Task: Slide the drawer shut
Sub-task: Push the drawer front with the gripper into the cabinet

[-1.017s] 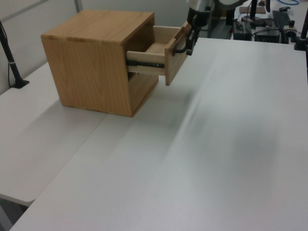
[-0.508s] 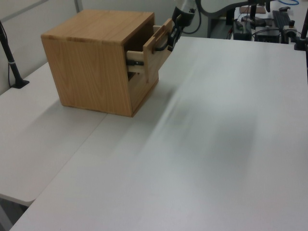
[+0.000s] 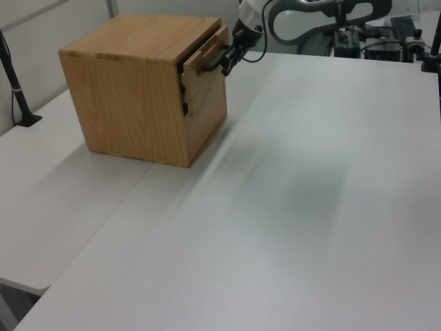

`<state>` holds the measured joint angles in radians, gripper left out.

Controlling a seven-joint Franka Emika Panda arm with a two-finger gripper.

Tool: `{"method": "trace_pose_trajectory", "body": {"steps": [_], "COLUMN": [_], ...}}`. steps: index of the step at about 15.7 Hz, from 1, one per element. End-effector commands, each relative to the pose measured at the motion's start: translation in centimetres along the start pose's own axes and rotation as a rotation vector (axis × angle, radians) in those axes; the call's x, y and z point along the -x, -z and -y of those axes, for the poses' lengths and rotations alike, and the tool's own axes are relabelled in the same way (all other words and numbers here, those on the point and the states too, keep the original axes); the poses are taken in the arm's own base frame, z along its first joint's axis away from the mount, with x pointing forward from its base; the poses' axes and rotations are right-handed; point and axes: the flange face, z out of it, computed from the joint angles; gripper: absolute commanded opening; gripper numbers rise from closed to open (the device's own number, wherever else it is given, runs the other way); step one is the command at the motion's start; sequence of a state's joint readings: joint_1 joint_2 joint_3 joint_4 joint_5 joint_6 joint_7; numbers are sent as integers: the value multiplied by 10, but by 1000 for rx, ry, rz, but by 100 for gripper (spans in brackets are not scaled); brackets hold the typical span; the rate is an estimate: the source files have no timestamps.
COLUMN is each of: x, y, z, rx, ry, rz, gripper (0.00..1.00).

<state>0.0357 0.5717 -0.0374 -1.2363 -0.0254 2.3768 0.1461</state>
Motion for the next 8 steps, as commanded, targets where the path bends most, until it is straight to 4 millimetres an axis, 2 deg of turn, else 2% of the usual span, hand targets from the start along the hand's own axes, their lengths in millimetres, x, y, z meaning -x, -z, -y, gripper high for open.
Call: {"method": "trace_pose_trajectory", "body": {"steps": [1, 3, 8], "x": [-17, -21, -24], "y": [14, 16, 20], "z": [1, -9, -3], "rx": [-8, 2, -13], "ry": [-105, -141, -146], "rz": [-105, -137, -185], "gripper": [7, 7, 7]}}
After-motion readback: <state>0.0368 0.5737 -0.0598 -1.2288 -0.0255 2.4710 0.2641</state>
